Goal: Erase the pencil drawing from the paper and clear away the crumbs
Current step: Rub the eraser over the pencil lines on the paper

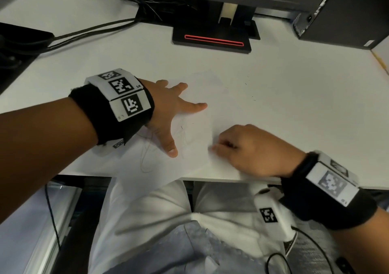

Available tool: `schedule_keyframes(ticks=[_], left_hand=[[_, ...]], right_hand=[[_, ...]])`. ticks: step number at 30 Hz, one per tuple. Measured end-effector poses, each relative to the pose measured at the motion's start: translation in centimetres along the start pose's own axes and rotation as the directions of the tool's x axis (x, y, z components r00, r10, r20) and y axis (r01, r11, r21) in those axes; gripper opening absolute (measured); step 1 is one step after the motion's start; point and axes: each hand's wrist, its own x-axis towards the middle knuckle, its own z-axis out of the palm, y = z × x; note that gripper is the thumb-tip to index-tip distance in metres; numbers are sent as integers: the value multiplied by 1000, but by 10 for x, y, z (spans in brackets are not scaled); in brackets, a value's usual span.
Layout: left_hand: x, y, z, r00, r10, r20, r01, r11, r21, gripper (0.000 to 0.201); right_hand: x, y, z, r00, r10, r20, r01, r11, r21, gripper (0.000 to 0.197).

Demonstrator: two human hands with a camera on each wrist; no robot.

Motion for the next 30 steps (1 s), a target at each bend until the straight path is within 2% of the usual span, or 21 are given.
schedule_keyframes(ticks=[2,4,8,10,15,17,21,23,25,28,30], left_hand=[[-1,2,-1,1000,-4,-4,5,1000,5,136],[-1,2,-1,1000,-3,-7,3,1000,7,137],[1,0,1,1000,-7,1,7,1000,-20,138],[0,1,1,1000,-9,1,9,1000,-7,138],[-2,2,0,1000,-10,-10,10,1000,-1,136],[-2,2,1,1000,-10,-8,10,1000,-8,136],[-3,3,0,1000,-15,-7,15,1000,-13,136],[-4,4,0,1000,-17,-7,17,1000,-3,136],[-4,3,0,1000,-17,-7,17,1000,-12,136],[-5,3,0,1000,-21,5,21,1000,-20,136],[-4,4,-1,1000,-14,6,14,1000,-16,136]], right_hand=[[0,10,-12,997,72,-33,-73,997,-7,41],[-1,12,-17,994,79,-74,-80,997,-15,42],[2,-15,-4,996,-77,-35,79,996,43,41],[6,-18,2,995,-98,15,98,995,33,42],[4,14,-15,997,78,-18,-78,997,-15,43],[2,15,-17,993,97,-62,-99,994,-35,41],[4,-22,4,997,-81,-6,81,997,-1,42],[5,-30,12,992,-119,33,118,993,24,41],[8,-18,5,998,-62,25,62,998,1,41],[7,9,-16,993,116,-26,-116,993,4,41],[4,18,-20,984,165,-67,-167,986,-17,40]])
